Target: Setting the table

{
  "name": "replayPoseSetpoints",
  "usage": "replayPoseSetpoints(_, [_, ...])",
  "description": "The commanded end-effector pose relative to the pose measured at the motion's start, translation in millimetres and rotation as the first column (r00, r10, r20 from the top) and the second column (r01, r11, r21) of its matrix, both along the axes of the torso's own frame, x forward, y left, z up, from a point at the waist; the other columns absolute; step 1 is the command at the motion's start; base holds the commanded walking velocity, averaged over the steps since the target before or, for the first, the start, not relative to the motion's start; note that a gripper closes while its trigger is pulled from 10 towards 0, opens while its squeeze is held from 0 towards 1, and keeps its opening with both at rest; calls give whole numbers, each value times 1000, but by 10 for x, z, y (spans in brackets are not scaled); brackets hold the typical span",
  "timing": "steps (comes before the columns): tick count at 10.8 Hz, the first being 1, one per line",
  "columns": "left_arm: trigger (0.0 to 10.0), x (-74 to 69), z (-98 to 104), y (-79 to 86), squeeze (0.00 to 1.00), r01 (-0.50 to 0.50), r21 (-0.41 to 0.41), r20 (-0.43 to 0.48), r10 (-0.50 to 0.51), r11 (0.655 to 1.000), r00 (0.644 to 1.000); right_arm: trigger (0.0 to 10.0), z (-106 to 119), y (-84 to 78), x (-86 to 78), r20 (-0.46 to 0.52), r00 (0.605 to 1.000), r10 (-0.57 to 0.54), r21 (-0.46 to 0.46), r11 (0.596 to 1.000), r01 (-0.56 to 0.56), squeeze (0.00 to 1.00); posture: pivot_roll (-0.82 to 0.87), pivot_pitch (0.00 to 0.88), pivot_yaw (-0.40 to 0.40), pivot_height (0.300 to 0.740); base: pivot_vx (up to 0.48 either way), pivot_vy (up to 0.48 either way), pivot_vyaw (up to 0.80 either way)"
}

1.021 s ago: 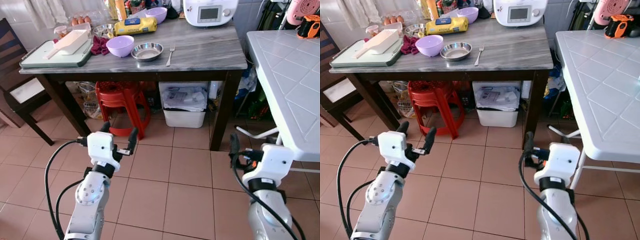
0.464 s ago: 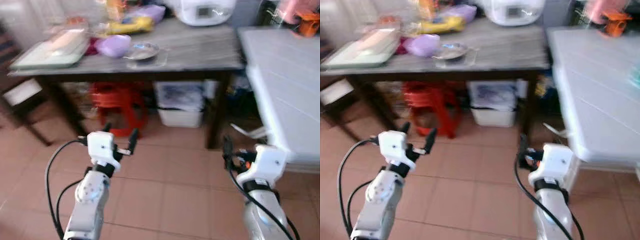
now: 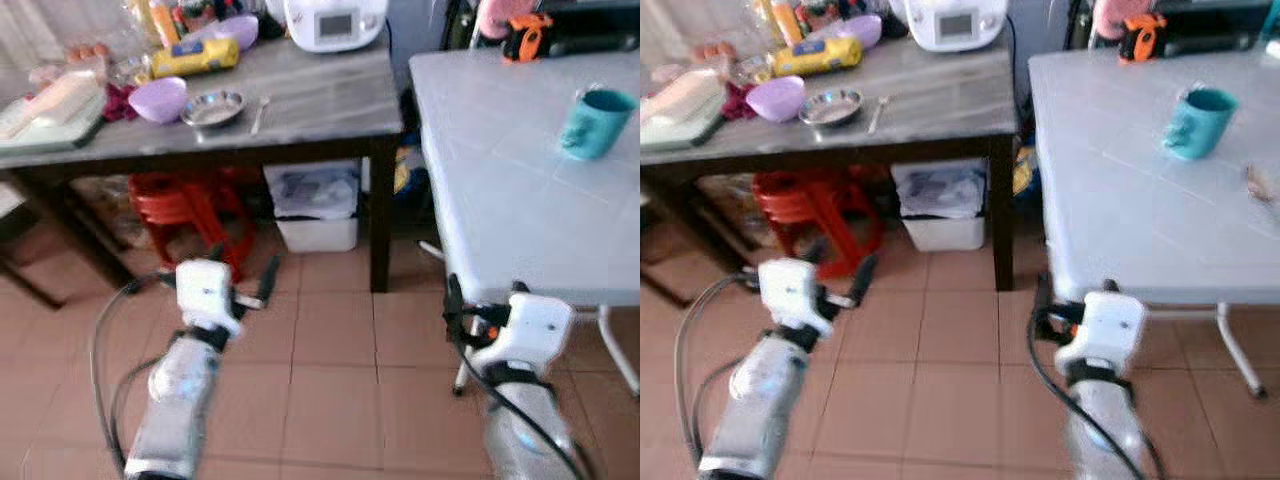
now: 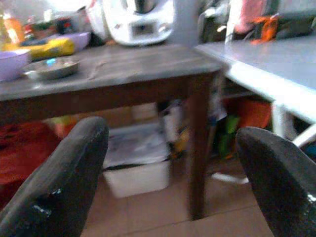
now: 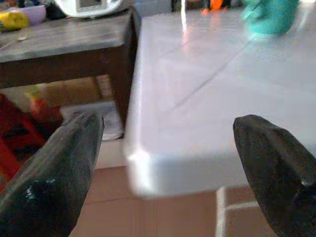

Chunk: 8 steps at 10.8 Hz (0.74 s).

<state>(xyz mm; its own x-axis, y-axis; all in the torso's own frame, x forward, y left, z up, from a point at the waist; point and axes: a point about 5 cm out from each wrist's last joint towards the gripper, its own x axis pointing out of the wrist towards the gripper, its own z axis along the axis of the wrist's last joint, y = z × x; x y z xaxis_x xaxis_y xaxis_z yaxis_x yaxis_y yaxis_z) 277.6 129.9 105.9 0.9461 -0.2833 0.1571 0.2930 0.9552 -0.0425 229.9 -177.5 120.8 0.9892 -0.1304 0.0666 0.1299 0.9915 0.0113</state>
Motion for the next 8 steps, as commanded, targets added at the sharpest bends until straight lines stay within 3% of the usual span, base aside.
replayPoseSetpoints(1, [10000,8,8,100,0,-20,27,0,20,999,1000,10000,7,66,4,5,1000,11,25,1000,-11,0,-108,82,152,740,0,-416,0])
replayPoseSetpoints(8, [10000,12,5,69,0,-10,32,-3,10,999,1000,10000,12,56,42,6,1000,15,10,1000,-15,0,-110,84,149,740,0,-414,0])
